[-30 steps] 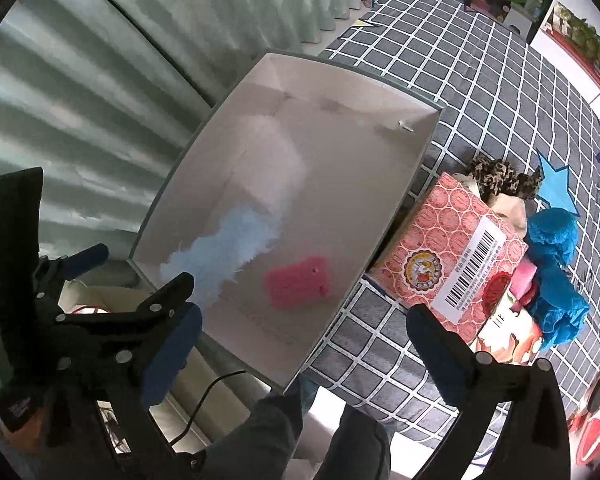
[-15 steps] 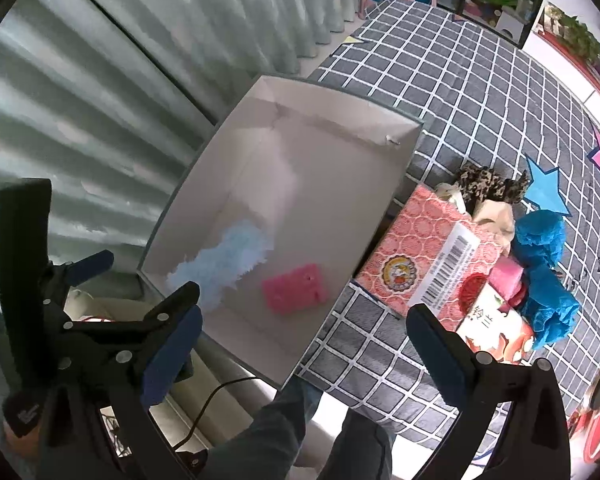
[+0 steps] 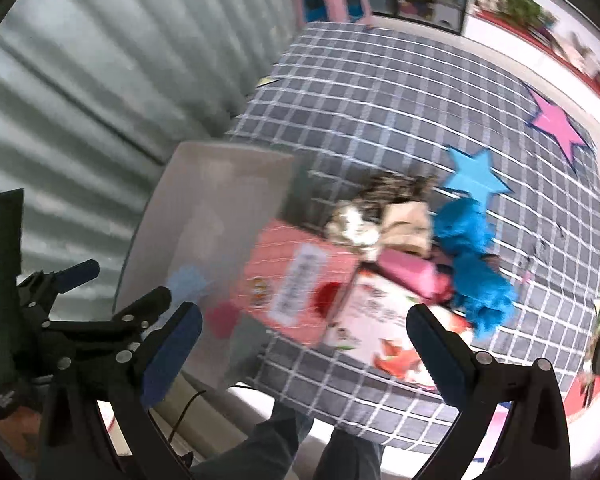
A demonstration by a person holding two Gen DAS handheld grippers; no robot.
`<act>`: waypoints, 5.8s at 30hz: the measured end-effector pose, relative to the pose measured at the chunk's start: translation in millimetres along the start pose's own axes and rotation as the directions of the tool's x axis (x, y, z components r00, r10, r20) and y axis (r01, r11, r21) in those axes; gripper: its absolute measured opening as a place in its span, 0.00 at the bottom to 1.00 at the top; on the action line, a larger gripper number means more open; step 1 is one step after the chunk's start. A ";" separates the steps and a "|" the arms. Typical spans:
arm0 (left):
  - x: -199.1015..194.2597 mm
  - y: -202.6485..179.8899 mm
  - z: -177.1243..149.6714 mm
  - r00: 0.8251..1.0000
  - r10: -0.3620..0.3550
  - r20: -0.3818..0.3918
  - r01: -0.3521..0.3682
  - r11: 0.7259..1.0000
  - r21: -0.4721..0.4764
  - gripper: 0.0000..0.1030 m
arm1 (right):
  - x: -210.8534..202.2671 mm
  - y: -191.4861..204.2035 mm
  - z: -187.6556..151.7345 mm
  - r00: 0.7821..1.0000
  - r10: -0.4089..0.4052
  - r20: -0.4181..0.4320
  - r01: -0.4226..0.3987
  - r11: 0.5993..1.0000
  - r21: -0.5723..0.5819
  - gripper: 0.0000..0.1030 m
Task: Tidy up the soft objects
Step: 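Grasp the leopard-print cloth with the left tool while the right grasps the blue cloth, then lift the leopard cloth and blue cloth and carry both over the white box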
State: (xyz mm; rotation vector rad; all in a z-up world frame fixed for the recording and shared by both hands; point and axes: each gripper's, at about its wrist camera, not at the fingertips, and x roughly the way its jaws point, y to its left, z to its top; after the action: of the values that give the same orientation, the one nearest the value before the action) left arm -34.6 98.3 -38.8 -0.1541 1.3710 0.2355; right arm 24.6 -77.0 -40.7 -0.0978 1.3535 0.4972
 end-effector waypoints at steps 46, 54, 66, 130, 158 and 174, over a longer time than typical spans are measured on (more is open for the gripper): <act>227.6 -229.5 165.2 0.881 0.119 -0.458 0.031 0.951 0.307 0.58 | 124.2 -234.5 -12.6 0.970 0.193 -0.147 -0.083 0.834 0.545 0.49; 190.3 -233.2 180.2 0.945 0.065 -0.321 0.034 0.955 0.296 0.20 | 85.5 -257.5 -22.9 0.981 0.182 -0.062 -0.115 0.815 0.568 0.46; 125.5 -219.6 190.2 0.978 0.010 -0.208 0.062 0.940 0.336 0.18 | 56.7 -262.1 -22.4 0.992 0.126 -0.026 -0.091 0.829 0.551 0.46; -81.2 -80.0 74.9 0.979 -0.179 0.099 0.148 0.953 0.263 0.18 | -63.3 -78.9 16.7 0.996 -0.030 0.080 0.022 0.995 0.093 0.46; -87.6 -10.4 21.8 0.978 -0.173 0.113 0.152 0.973 0.175 0.18 | -47.7 4.3 -13.2 0.998 0.010 0.058 -0.011 1.000 0.013 0.46; -74.5 60.1 5.3 0.983 -0.144 0.110 0.142 0.989 0.028 0.18 | -20.2 84.4 1.7 0.999 0.041 0.008 -0.040 0.990 -0.137 0.46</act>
State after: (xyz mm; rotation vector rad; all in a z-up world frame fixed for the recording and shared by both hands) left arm -58.4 152.0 36.9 -0.2186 1.2444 0.1078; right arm -9.9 -6.9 -3.0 -0.1804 1.3122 0.6239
